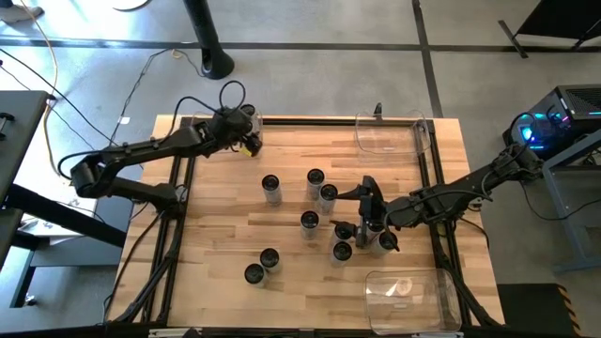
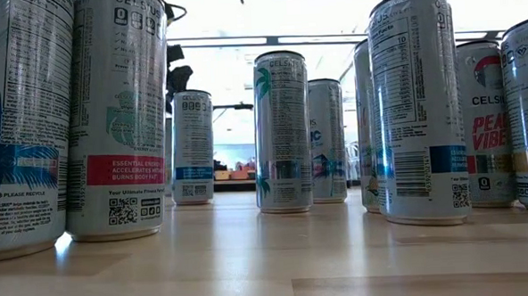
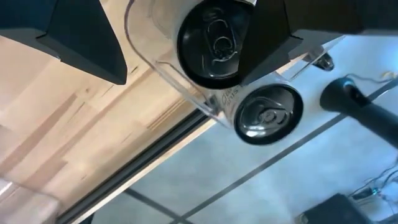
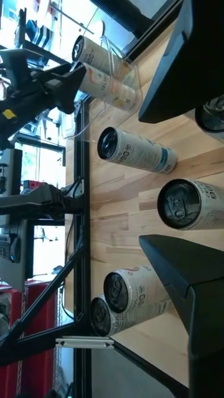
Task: Sort soda cans
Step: Put the white-yellow soda can into the top left transparent bin
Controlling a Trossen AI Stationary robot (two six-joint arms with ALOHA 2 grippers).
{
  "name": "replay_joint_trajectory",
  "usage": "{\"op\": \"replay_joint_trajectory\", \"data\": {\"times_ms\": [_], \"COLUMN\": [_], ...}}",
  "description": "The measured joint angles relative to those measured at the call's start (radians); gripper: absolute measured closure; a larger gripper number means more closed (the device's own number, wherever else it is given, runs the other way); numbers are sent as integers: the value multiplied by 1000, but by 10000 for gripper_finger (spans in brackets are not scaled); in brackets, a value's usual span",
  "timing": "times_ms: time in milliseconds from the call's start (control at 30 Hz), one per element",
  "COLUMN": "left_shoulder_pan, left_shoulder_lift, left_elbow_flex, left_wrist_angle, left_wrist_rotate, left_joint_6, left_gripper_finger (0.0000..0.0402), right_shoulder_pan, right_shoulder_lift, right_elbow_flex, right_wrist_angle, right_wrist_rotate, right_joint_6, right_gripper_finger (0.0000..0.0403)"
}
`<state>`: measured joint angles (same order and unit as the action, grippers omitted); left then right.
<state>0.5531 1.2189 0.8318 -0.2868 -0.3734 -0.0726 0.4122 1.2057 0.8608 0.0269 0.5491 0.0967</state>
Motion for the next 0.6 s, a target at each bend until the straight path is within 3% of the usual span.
{"op": "replay_joint_trajectory", "data": {"times_ms": [200, 367, 600], "left_shoulder_pan": [-33, -63, -26], "left_shoulder_lift": [-80, -174, -166], "left_elbow_flex": [0, 0, -1], "left_wrist_angle": [-18, -158, -305], "left_wrist_rotate": [4, -10, -9], "left_joint_6": [26, 16, -56], "left_gripper_finger": [101, 101, 130], "right_shoulder_pan": [0, 0, 0], "right_shoulder_lift": [0, 0, 0], "right_elbow_flex": [0, 0, 0], "right_wrist_angle": [0, 0, 0], "right_wrist_rotate": [0, 0, 0], "right_joint_6": [0, 5, 0], "right_gripper_finger": [98, 98, 98]}}
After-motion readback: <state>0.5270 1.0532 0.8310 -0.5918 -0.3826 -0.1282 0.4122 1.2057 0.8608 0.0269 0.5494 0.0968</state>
